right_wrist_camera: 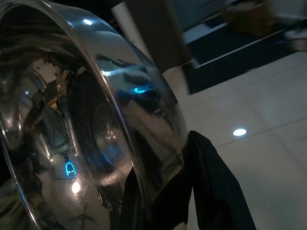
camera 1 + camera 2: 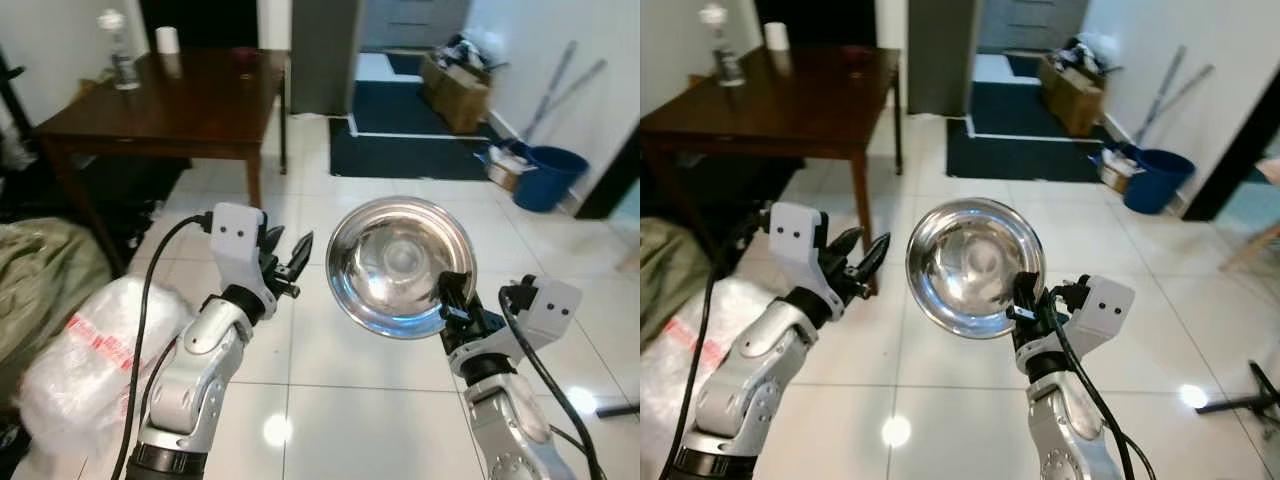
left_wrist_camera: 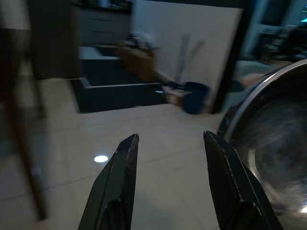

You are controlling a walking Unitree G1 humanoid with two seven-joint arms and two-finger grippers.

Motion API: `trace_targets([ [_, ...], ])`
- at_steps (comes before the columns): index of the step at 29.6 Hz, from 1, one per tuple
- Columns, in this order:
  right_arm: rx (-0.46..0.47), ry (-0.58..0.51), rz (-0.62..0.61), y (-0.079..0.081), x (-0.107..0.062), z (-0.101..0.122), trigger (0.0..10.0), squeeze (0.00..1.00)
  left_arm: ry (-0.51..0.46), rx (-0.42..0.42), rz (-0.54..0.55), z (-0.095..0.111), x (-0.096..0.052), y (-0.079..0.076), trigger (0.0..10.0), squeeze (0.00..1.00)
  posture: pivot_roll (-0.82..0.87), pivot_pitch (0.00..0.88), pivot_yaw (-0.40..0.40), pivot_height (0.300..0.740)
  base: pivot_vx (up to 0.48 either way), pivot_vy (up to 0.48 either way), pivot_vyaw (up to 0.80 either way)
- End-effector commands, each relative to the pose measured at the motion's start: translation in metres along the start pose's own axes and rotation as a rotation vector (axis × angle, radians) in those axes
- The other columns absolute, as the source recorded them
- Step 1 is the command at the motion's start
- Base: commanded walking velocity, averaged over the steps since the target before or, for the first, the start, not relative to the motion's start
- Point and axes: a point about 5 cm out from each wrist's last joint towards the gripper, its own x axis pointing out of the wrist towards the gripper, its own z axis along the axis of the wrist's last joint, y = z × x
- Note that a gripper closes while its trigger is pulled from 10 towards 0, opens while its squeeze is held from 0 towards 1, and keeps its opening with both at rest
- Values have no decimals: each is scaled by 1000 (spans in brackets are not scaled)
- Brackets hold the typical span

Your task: Setting the table

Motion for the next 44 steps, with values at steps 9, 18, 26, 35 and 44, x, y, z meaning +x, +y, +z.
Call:
trace_targets([
  [9,4,-35,-1,1,-1,5,10000,0,-31,15,-21,2,5,-4,10000,0,-40,85,67,740,259,0,-663],
  [18,1,-37,7,2,-1,5,10000,0,-41,13,-43,3,8,-8,10000,0,-42,84,67,740,480,0,0],
  [26,5,-38,1,2,-2,5,10000,0,-44,8,-56,2,9,-11,10000,0,-49,86,70,740,480,0,-71],
  [35,8,-40,-4,1,-2,6,10000,0,-43,5,-62,2,10,-12,10000,0,-51,88,72,740,480,0,-775],
  [44,9,-42,-6,1,-2,6,10000,0,-45,3,-67,2,12,-12,10000,0,-53,88,74,740,480,0,-800],
])
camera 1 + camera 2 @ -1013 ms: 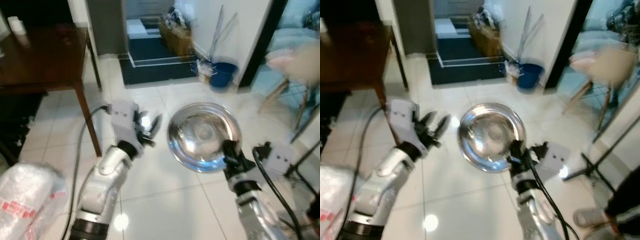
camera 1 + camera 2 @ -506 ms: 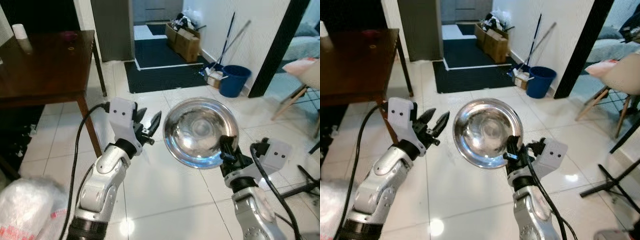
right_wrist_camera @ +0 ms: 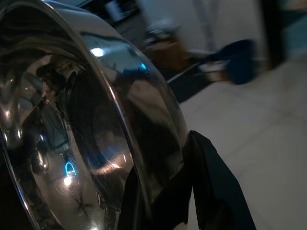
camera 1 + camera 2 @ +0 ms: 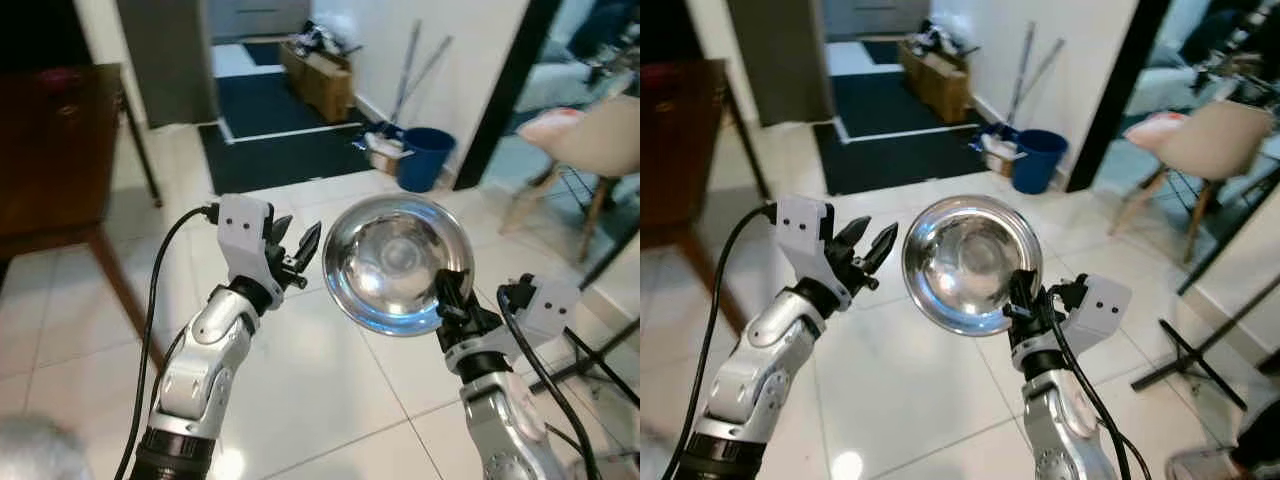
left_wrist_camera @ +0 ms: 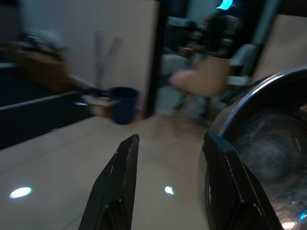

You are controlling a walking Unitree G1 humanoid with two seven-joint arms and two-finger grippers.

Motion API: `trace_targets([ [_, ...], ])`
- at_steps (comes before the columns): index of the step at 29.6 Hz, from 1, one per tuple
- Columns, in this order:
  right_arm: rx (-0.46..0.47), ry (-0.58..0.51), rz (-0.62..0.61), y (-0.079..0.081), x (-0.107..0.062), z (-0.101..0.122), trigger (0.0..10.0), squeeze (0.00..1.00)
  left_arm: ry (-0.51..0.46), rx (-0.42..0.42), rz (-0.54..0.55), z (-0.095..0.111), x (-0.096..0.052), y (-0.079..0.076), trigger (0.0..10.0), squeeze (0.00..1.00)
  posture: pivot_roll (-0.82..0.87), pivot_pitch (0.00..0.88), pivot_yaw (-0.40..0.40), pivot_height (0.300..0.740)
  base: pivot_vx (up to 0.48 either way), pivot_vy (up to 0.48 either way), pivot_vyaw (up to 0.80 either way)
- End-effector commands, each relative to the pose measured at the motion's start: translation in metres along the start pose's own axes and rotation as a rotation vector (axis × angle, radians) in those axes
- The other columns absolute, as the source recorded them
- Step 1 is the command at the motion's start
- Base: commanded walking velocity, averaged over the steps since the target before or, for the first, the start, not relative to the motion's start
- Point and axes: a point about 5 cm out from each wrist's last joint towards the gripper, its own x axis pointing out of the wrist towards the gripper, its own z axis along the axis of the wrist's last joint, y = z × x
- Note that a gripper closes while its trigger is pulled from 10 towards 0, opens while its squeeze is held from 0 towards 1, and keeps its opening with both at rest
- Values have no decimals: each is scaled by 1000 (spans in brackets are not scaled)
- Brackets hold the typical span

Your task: Setting the table

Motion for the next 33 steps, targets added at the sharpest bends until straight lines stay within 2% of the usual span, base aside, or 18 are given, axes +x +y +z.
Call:
trace_targets([
  [1,-11,-29,-15,-4,-2,6,10000,0,2,-2,-25,-1,1,-7,10000,0,-53,88,74,740,480,0,-800],
  [8,-12,-31,-17,-5,-1,6,10000,0,0,-3,-29,-2,2,-7,10000,0,-53,84,77,740,480,0,-734],
  [19,-19,-38,-10,-4,-1,7,10000,0,3,-1,-28,-2,3,-7,10000,0,-53,82,78,740,480,0,0],
  [24,-18,-27,29,4,1,4,10000,0,20,9,-13,-6,-1,-2,10000,0,-46,78,84,740,480,0,0],
  [33,-13,-20,42,8,1,2,10000,0,33,15,-2,-9,-5,2,10000,0,-45,76,88,740,480,0,0],
])
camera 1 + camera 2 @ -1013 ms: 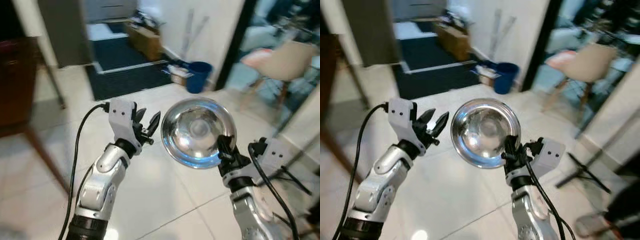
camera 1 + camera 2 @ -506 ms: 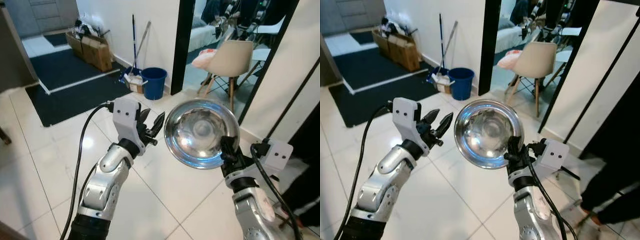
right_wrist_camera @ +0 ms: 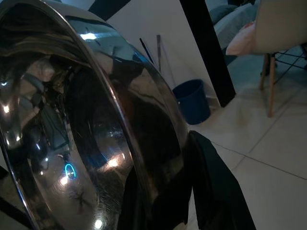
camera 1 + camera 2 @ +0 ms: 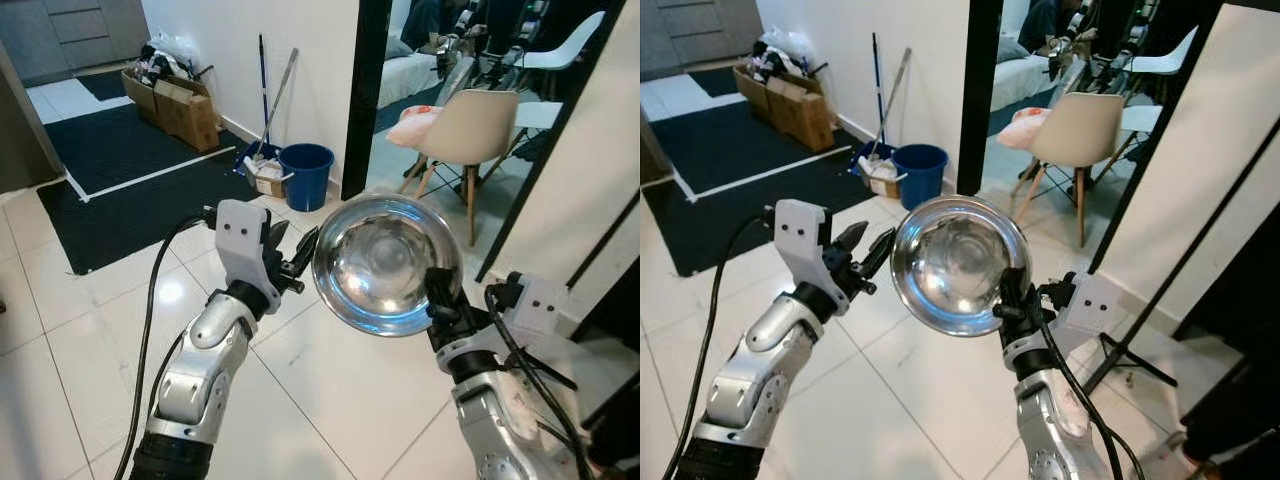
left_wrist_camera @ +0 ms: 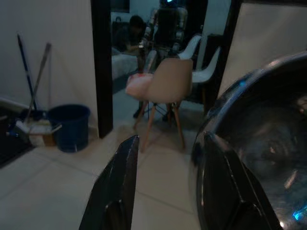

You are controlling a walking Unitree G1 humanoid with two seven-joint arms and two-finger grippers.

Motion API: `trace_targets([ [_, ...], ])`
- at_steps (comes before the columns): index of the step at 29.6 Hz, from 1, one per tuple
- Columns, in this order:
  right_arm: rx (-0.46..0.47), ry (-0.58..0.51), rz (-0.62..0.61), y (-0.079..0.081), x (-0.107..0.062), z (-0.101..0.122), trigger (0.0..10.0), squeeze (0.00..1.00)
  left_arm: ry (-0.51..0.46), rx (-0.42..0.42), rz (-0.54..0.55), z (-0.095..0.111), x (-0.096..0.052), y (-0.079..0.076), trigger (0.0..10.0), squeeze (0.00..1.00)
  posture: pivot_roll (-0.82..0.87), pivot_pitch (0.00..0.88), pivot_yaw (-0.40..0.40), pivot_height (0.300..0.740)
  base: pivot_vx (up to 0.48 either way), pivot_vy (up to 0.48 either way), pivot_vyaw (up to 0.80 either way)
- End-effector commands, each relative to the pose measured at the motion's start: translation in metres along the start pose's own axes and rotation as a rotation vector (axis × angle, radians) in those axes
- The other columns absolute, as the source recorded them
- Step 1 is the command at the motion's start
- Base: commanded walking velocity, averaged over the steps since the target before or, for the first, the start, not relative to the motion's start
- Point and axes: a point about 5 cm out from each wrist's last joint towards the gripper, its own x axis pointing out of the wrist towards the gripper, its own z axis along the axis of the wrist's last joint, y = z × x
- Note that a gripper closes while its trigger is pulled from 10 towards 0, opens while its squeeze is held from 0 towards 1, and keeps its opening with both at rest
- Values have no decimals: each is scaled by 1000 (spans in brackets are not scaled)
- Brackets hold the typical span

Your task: Setting the table

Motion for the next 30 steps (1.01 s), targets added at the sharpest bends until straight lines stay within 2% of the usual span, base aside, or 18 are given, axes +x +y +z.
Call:
trace_targets([
  [1,3,-24,3,0,-2,5,10000,0,21,13,-10,-3,-1,-1,10000,0,-45,77,89,740,480,0,0],
  [30,-23,-7,33,4,-3,1,10000,0,42,12,16,-6,-4,3,10000,0,-37,90,95,740,480,0,0],
])
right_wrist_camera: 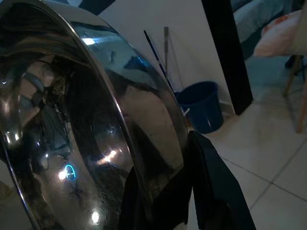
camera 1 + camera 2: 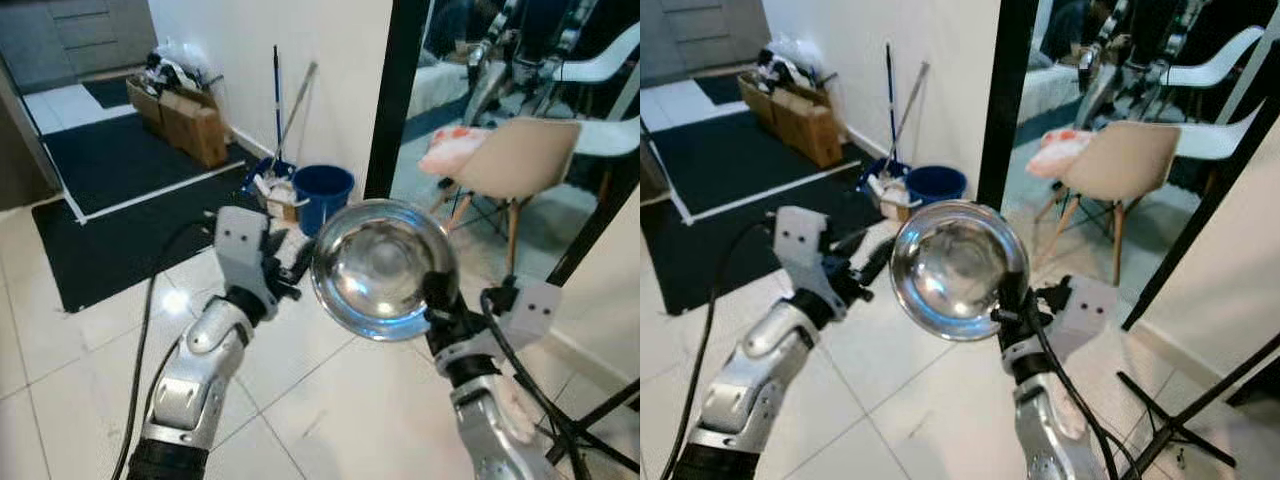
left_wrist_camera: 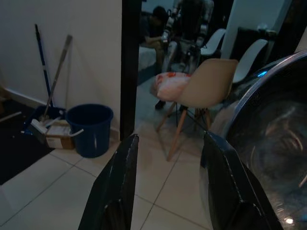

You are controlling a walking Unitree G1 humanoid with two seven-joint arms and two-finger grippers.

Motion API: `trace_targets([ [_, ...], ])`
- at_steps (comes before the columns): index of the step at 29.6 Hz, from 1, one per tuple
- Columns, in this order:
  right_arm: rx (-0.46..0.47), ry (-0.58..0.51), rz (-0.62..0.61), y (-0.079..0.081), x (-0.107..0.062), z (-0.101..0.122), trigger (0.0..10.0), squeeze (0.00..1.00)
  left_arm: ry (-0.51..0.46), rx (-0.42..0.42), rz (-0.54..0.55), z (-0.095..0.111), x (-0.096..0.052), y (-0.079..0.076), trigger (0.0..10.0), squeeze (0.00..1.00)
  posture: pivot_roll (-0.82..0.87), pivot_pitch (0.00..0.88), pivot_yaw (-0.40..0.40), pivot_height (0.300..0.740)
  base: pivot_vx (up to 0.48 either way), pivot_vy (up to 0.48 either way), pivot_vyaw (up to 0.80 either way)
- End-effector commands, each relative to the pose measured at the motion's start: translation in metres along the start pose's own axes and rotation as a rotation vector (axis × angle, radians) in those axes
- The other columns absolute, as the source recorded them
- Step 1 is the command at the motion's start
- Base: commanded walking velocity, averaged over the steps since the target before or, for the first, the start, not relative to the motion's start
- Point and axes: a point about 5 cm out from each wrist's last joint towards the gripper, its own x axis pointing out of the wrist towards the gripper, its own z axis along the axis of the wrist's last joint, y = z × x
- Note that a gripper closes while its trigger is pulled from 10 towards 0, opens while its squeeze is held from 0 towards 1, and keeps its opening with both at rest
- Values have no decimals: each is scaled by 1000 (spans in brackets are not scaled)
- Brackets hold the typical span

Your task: Setting the table

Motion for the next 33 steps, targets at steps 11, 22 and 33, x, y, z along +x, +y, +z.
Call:
trace_targets([
  [11,-17,102,171,11,0,-3,10000,0,10,64,-51,-3,-1,-8,10000,0,-39,95,94,740,480,0,0],
  [22,-35,151,212,10,2,-7,10000,0,34,50,38,-4,-2,7,10000,0,-29,95,92,740,453,0,0],
  [33,-35,151,184,4,4,-6,10000,0,84,76,-9,-13,-13,7,10000,0,-26,97,95,740,391,0,0],
])
